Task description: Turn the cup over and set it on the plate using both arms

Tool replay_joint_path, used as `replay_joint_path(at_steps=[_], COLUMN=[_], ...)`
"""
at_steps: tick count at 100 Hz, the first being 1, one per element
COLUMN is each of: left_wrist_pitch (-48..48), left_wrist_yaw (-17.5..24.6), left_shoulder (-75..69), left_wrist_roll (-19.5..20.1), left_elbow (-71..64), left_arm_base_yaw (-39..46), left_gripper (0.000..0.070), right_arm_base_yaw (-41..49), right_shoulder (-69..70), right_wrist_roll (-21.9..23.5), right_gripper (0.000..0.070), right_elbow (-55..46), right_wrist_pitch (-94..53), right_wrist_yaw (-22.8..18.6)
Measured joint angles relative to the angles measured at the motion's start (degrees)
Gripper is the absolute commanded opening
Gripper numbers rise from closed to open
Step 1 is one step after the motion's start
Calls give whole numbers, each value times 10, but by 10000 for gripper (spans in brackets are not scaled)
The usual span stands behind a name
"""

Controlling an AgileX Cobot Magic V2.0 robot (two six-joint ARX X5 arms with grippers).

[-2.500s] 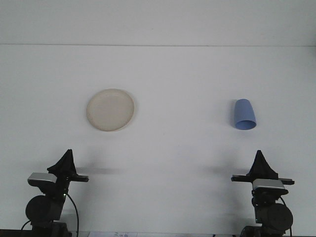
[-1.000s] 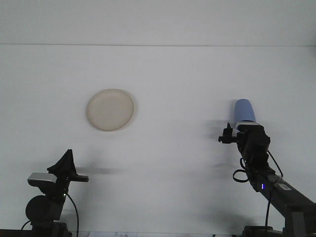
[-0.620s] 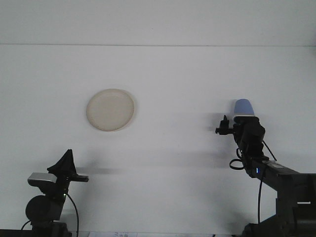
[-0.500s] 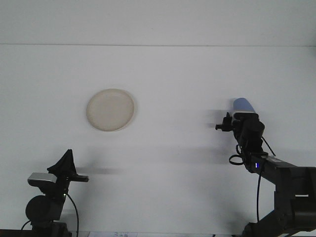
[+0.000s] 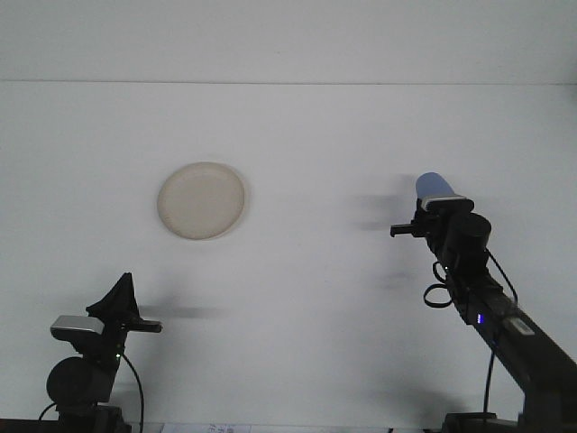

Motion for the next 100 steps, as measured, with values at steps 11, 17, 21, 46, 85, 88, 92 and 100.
replay_joint_path(at_steps=[11, 17, 21, 46, 85, 88, 92, 100], left_wrist_pitch=[0, 0, 0, 0, 0, 0, 0, 0], left_wrist_yaw=[0, 0, 0, 0, 0, 0, 0, 0], left_shoulder=[0, 0, 0, 0, 0, 0, 0, 0], left_wrist_roll=[0, 0, 0, 0, 0, 0, 0, 0], left_elbow=[0, 0, 0, 0, 0, 0, 0, 0], left_arm_base_yaw=[0, 0, 0, 0, 0, 0, 0, 0], left_gripper=[12, 12, 12, 12, 12, 12, 12, 12], right_arm_base_yaw=[30, 52, 68, 183, 362, 371, 382, 401], right_shoulder=[-81, -108, -114, -65, 61, 72, 87, 118], right_wrist_roll=[-8, -20, -33, -95, -99, -99, -99, -98], right_gripper=[0, 0, 0, 0, 0, 0, 0, 0], right_elbow=[88, 153, 201, 446, 469, 469, 469, 469], right_wrist_pitch=[-177, -293, -374, -813, -920, -920, -920, -926], right_wrist_yaw=[-1, -7, -19, -23, 16, 16, 16, 14])
